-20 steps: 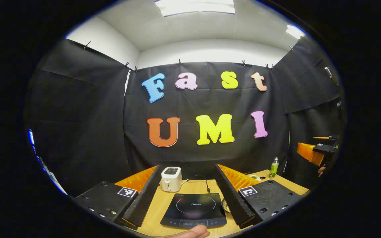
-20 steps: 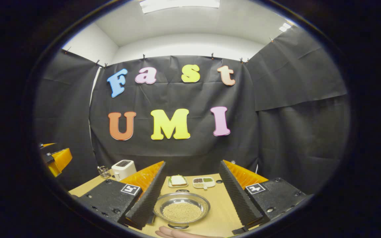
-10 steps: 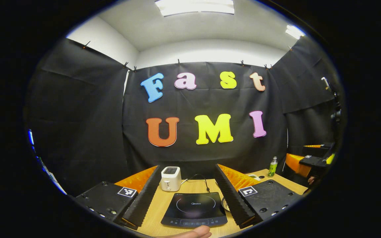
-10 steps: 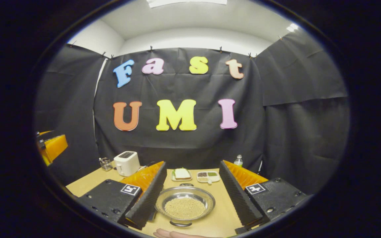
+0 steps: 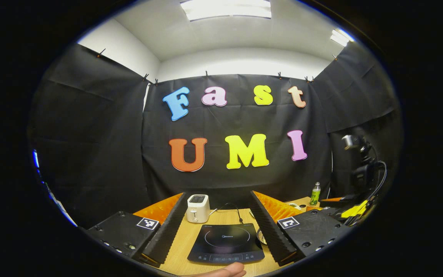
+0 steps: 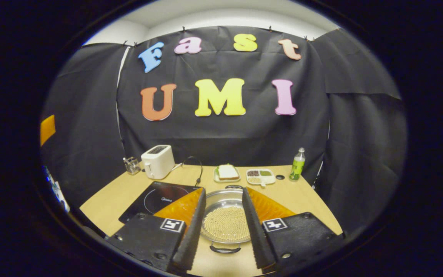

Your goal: First push the handle of the pot to place it horizontally, then grasp the pot with both hands and set it on the induction cooktop.

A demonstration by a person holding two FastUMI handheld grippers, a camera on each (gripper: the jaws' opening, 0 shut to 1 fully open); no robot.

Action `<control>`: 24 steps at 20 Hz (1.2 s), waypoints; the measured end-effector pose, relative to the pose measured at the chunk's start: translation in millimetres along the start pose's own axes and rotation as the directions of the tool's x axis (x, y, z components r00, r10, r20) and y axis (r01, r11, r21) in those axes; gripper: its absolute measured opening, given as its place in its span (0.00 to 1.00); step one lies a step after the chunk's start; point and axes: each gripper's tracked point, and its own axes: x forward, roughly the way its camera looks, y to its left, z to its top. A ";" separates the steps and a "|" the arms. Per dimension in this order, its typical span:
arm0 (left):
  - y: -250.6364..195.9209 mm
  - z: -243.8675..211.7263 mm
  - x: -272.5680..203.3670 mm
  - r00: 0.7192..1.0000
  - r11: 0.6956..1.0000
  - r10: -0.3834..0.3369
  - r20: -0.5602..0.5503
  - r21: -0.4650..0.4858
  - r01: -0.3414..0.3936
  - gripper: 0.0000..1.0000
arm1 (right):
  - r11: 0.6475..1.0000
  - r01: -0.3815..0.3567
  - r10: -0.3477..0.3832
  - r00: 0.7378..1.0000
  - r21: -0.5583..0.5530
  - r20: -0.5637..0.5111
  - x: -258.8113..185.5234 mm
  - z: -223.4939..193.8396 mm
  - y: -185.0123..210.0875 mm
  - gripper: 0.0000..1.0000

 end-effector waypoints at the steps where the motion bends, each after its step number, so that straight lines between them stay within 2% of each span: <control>1: -0.6 -0.6 -1.0 1.000 1.000 -0.003 0.002 0.000 0.003 0.96 | 1.000 -0.026 0.025 0.999 -0.007 -0.043 7.4 -12.3 9.3 0.40; 2: -1.0 -1.7 -1.0 1.000 1.000 -0.005 0.005 0.000 0.005 0.96 | 0.999 -0.046 0.045 0.996 -0.004 -0.080 13.8 -22.8 14.5 0.35; 3: -2.2 -2.2 -1.0 1.000 1.000 -0.009 0.007 0.002 0.009 0.96 | 0.999 -0.044 0.044 0.993 0.001 -0.113 20.6 -33.6 12.1 0.23; 4: -2.1 -2.3 -1.6 1.000 1.000 -0.014 0.009 0.005 0.014 0.96 | 0.999 -0.032 0.033 0.988 0.010 -0.149 26.9 -42.9 8.2 0.16; 5: -2.9 -3.1 -1.5 1.000 1.000 -0.016 0.008 0.007 0.016 0.96 | 0.999 -0.039 0.044 0.981 0.029 -0.189 30.8 -55.4 11.4 0.04; 8: -1.5 -8.9 -0.8 1.000 1.000 -0.014 -0.003 0.019 0.014 0.96 | 0.996 -0.071 0.084 0.950 0.056 -0.301 47.0 -88.7 21.2 0.01; 9: -1.5 -9.5 -0.8 1.000 1.000 -0.013 -0.005 0.021 0.013 0.96 | 0.995 -0.087 0.101 0.937 0.057 -0.333 50.1 -100.0 26.5 0.04; 11: -0.3 -12.5 0.4 1.000 1.000 -0.011 -0.014 0.019 0.012 0.96 | 0.990 -0.118 0.141 0.914 0.082 -0.380 51.4 -118.9 34.7 0.04; 16: 3.6 -18.4 0.8 0.999 1.000 -0.007 -0.034 0.010 0.008 0.96 | 0.985 -0.146 0.173 0.865 0.092 -0.472 55.0 -160.5 48.3 0.04; 22: -2.9 -14.6 3.5 0.999 1.000 -0.018 -0.032 0.019 0.018 0.96 | 0.986 -0.149 0.168 0.838 0.078 -0.520 51.5 -201.9 49.1 0.04; 23: -5.1 -14.4 3.7 0.999 1.000 -0.024 -0.031 0.019 0.024 0.96 | 0.987 -0.143 0.161 0.838 0.075 -0.522 52.3 -204.3 45.0 0.01; 24: -8.4 -14.7 3.1 0.999 0.999 -0.030 -0.032 0.018 0.031 0.96 | 0.986 -0.146 0.167 0.840 0.082 -0.516 52.1 -203.6 43.2 0.04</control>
